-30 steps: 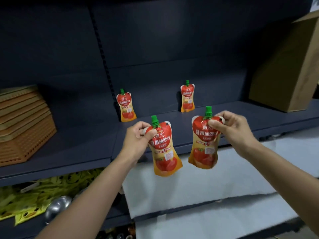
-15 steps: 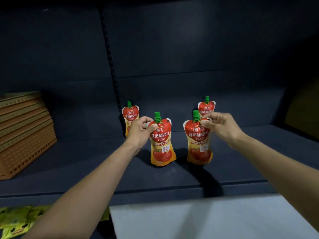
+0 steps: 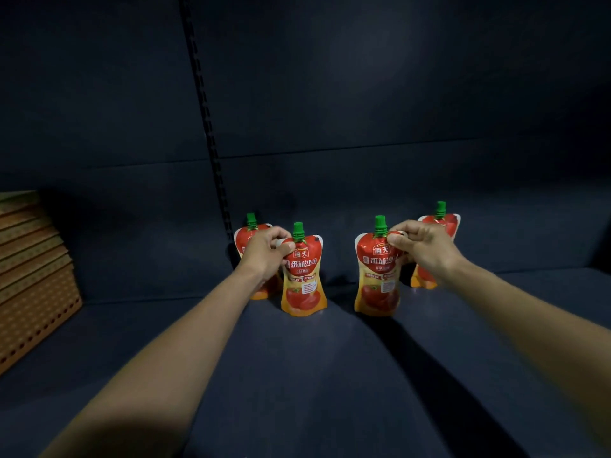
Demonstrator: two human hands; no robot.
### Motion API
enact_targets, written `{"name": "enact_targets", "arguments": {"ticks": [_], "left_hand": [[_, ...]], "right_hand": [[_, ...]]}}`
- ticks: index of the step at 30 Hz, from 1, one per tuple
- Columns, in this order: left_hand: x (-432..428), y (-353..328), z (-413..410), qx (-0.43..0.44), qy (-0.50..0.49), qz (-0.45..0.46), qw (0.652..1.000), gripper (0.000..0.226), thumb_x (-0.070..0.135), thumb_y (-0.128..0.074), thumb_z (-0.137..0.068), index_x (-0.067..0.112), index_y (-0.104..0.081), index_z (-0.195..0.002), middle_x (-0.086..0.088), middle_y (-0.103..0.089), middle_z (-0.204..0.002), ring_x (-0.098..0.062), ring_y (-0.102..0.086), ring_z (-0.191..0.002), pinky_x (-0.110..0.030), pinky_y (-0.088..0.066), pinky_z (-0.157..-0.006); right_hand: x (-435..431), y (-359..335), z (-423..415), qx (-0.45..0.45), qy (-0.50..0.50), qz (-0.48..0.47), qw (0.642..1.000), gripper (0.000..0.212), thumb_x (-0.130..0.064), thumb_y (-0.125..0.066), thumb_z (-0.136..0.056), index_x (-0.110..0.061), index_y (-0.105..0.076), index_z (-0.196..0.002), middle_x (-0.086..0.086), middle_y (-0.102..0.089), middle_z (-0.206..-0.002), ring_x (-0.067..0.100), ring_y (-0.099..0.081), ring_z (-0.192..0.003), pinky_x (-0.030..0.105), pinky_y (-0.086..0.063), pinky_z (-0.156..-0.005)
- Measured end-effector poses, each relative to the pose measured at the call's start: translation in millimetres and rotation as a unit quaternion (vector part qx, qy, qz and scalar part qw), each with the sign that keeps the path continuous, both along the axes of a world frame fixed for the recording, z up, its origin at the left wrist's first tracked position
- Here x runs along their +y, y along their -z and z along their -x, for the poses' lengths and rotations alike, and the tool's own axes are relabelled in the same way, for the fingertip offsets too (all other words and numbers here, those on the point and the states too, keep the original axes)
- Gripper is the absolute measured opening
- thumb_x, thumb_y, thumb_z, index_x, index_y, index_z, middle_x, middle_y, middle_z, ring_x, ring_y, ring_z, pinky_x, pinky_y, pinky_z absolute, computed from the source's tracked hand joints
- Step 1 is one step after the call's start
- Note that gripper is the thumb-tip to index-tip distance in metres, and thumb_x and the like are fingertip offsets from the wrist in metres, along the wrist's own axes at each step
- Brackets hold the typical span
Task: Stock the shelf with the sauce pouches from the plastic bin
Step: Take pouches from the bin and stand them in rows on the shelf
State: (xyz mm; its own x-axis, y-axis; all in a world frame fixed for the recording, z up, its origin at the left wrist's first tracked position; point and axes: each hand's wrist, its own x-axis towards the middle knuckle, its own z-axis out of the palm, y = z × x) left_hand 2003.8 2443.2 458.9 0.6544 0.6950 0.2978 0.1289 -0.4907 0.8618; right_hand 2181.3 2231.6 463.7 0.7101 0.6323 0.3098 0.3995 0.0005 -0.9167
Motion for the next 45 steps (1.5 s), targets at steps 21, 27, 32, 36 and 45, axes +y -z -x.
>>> {"name": "enact_targets", "arguments": {"ticks": [21,27,32,36,45], "left_hand": [[41.8,-6.2,-43.0,0.1,-0.055,-0.173,0.978,0.011,0.014,-0.058,-0.096,0.021,-0.058,-0.087,-0.007,-0.07,-0.092,-0.023,-0.068,-0.083,-0.042,-0.058,-0.078],[41.4,-10.1,-41.3,0.136,-0.069,-0.213,0.965,0.023,0.01,-0.06,-0.095,0.014,-0.061,-0.118,-0.006,-0.066,-0.118,-0.023,-0.063,-0.106,-0.039,-0.055,-0.089],[38.2,-15.2,-38.0,0.144,-0.071,-0.264,0.951,0.047,0.008,-0.063,-0.092,0.015,-0.048,-0.136,-0.006,-0.057,-0.135,-0.021,-0.053,-0.125,-0.035,-0.047,-0.102],[22.5,-11.0,-30.0,0.165,-0.084,-0.322,0.929,0.065,0.023,-0.063,-0.093,0.018,-0.031,-0.149,-0.004,-0.041,-0.148,-0.021,-0.034,-0.138,-0.034,-0.034,-0.111],[-72.7,39.6,-4.4,0.14,-0.033,-0.361,0.921,0.068,0.056,-0.04,-0.096,0.023,-0.024,-0.153,0.004,-0.027,-0.159,-0.016,-0.019,-0.148,-0.037,-0.012,-0.122]], "right_hand": [[97.1,10.1,-30.8,0.051,-0.009,0.0,0.999,0.01,-0.007,-0.059,-0.092,-0.012,-0.063,-0.084,0.008,-0.065,-0.092,0.018,-0.062,-0.087,0.025,-0.054,-0.063],[101.5,10.9,-32.5,0.042,0.016,0.027,0.999,0.013,-0.006,-0.058,-0.093,-0.01,-0.06,-0.105,0.006,-0.062,-0.1,0.013,-0.06,-0.087,0.024,-0.053,-0.063],[103.1,18.0,-33.4,-0.004,0.04,0.073,0.997,0.041,-0.011,-0.063,-0.09,-0.016,-0.05,-0.128,0.01,-0.056,-0.127,0.025,-0.056,-0.115,0.044,-0.052,-0.095],[91.7,23.3,-20.5,-0.058,0.074,0.11,0.99,0.06,-0.017,-0.064,-0.09,-0.019,-0.036,-0.143,0.011,-0.048,-0.141,0.026,-0.048,-0.128,0.044,-0.043,-0.106],[-15.0,65.7,38.8,-0.191,0.118,0.161,0.961,0.061,-0.035,-0.056,-0.093,-0.025,-0.03,-0.147,0.0,-0.03,-0.153,0.02,-0.03,-0.14,0.045,-0.036,-0.11]]}}
